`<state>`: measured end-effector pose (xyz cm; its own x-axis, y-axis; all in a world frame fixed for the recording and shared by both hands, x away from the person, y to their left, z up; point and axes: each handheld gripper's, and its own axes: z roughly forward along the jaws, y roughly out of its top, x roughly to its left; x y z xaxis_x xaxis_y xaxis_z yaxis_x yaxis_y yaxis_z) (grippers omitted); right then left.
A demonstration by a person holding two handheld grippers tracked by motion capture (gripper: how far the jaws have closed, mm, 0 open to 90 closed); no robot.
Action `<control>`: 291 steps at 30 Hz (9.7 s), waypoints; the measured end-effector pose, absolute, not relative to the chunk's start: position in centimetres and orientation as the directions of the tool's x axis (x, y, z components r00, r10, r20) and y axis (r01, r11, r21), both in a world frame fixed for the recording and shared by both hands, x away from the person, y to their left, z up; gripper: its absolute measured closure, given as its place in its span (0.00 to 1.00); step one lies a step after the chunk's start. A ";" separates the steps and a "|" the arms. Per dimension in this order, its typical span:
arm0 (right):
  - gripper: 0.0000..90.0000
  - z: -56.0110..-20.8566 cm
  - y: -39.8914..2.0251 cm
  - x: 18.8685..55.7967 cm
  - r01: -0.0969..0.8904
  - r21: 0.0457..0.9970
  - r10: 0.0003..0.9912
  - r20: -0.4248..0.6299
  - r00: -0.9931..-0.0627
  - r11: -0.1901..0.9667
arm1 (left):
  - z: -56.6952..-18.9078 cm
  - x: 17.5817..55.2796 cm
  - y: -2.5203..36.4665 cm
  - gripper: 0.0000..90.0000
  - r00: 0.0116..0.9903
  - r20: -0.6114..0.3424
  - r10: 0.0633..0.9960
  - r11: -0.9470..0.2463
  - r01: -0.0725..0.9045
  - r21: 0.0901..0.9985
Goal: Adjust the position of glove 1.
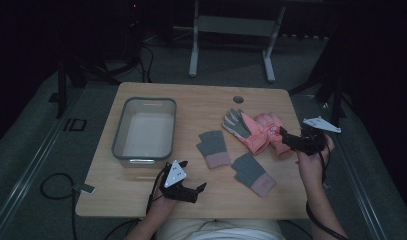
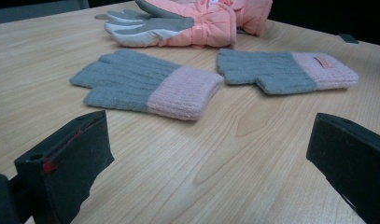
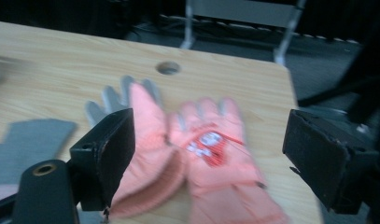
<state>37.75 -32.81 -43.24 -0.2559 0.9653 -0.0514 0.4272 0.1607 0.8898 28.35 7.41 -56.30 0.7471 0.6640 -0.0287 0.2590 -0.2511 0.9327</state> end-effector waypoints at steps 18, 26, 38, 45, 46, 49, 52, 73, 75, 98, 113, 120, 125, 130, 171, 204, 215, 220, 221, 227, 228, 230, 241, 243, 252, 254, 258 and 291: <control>0.12 -43.6 -25.9 39.7 0.458 0.854 0.860 0.027 -0.509 0.245 | -56.3 28.3 7.5 0.00 0.757 -0.027 0.653 -0.252 0.250 0.935; 0.15 -45.0 -22.2 40.3 0.437 0.847 0.802 0.021 -0.597 0.303 | -56.3 28.3 7.5 0.00 0.755 -0.027 0.655 -0.251 0.251 0.935; 0.33 -48.0 -17.9 41.7 0.425 0.807 0.723 -0.004 -0.691 0.410 | -56.3 28.3 7.5 0.00 0.756 -0.027 0.654 -0.249 0.249 0.936; 0.50 -50.0 -16.5 43.0 0.421 0.764 0.670 -0.020 -0.742 0.490 | -56.3 28.3 7.5 0.00 0.757 -0.030 0.653 -0.248 0.251 0.936; 0.53 -50.4 -16.3 43.2 0.426 0.752 0.661 -0.016 -0.751 0.503 | -56.3 28.3 7.5 0.00 0.757 -0.032 0.653 -0.246 0.251 0.936; 0.61 -51.5 -15.7 43.9 0.428 0.720 0.642 -0.032 -0.766 0.546 | -56.3 28.3 7.5 0.00 0.758 -0.029 0.652 -0.248 0.250 0.936; 0.64 -52.5 -15.3 44.6 0.429 0.689 0.627 -0.046 -0.778 0.584 | -56.3 28.3 7.5 0.00 0.758 -0.033 0.652 -0.245 0.252 0.936; 0.95 -52.3 -13.3 44.5 0.567 0.658 0.720 0.053 -0.692 0.496 | -56.3 28.3 7.6 0.00 0.757 -0.044 0.652 -0.234 0.255 0.938; 0.95 -50.9 -13.5 43.4 0.564 0.686 0.741 0.054 -0.670 0.460 | -56.3 28.4 7.7 0.00 0.757 -0.044 0.652 -0.230 0.253 0.940; 0.95 -53.3 -14.4 33.6 0.644 0.700 0.820 0.147 -0.553 0.309 | -56.3 28.3 7.8 0.00 0.743 -0.043 0.668 -0.203 0.238 0.950; 0.70 -54.5 -14.1 34.4 0.634 0.689 0.809 0.117 -0.576 0.352 | -56.3 28.3 7.8 0.00 0.749 -0.051 0.661 -0.202 0.243 0.949; 0.68 -51.4 -17.2 35.2 0.552 0.727 0.759 0.066 -0.648 0.408 | -56.3 28.3 7.8 0.00 0.752 -0.048 0.658 -0.207 0.242 0.948; 0.69 -49.7 -21.1 35.7 0.473 0.740 0.696 0.009 -0.718 0.479 | -56.3 28.3 7.8 0.00 0.752 -0.049 0.658 -0.207 0.243 0.948; 0.70 -50.1 -24.6 35.8 0.446 0.706 0.646 -0.022 -0.763 0.550 | -56.3 28.3 7.8 0.00 0.749 -0.049 0.660 -0.205 0.243 0.948; 0.95 -50.5 -27.6 33.1 0.546 0.655 0.729 -0.010 -0.684 0.521 | -56.4 28.3 7.8 0.00 0.744 -0.055 0.666 -0.197 0.247 0.949; 0.94 -52.8 -25.7 29.2 0.653 0.745 0.961 0.061 -0.270 0.136 | -56.3 28.3 7.7 0.00 0.748 -0.040 0.663 -0.213 0.239 0.947; 0.81 -54.8 -25.7 29.6 0.693 0.712 0.971 0.069 -0.230 0.113 | -56.3 28.3 7.7 0.00 0.747 -0.036 0.664 -0.216 0.238 0.947; 0.78 -53.6 -26.7 29.9 0.660 0.735 0.952 0.069 -0.298 0.154 | -56.3 28.3 7.6 0.00 0.748 -0.036 0.662 -0.216 0.236 0.947; 0.76 -53.4 -26.9 30.1 0.644 0.740 0.939 0.050 -0.341 0.195 | -56.3 28.3 7.6 0.00 0.750 -0.036 0.661 -0.217 0.236 0.947; 0.75 -52.3 -28.4 31.5 0.579 0.706 0.815 0.005 -0.579 0.407 | -56.3 28.3 7.7 0.00 0.749 -0.036 0.662 -0.219 0.239 0.946; 0.74 -52.2 -28.6 31.6 0.565 0.706 0.793 0.007 -0.609 0.427 | -56.3 28.3 7.6 0.00 0.749 -0.035 0.662 -0.220 0.239 0.946; 0.72 -52.3 -28.9 32.1 0.559 0.677 0.753 0.010 -0.658 0.479 | -56.3 28.3 7.6 0.00 0.748 -0.036 0.663 -0.220 0.240 0.946; 0.66 -52.7 -28.3 33.2 0.549 0.636 0.709 0.004 -0.705 0.543 | -56.3 28.3 7.7 0.00 0.747 -0.039 0.664 -0.216 0.242 0.946; 0.66 -53.0 -28.3 33.2 0.557 0.626 0.714 0.000 -0.700 0.546 | -56.3 28.3 7.7 0.00 0.747 -0.039 0.664 -0.215 0.241 0.946; 0.80 -54.1 -28.3 32.8 0.573 0.630 0.745 -0.014 -0.667 0.524 | -56.3 28.3 7.7 0.00 0.747 -0.040 0.664 -0.215 0.242 0.946; 0.87 -54.2 -28.2 32.8 0.572 0.636 0.751 -0.018 -0.660 0.518 | -56.3 28.3 7.7 0.00 0.748 -0.041 0.663 -0.216 0.243 0.946; 0.94 -54.2 -27.9 32.6 0.594 0.640 0.783 -0.021 -0.622 0.488 | -56.3 28.3 7.7 0.00 0.748 -0.044 0.662 -0.216 0.247 0.945; 0.95 -48.7 -15.9 34.5 0.549 0.734 0.724 0.114 -0.680 0.400 | -56.4 28.1 7.8 0.00 0.769 -0.052 0.638 -0.196 0.228 0.954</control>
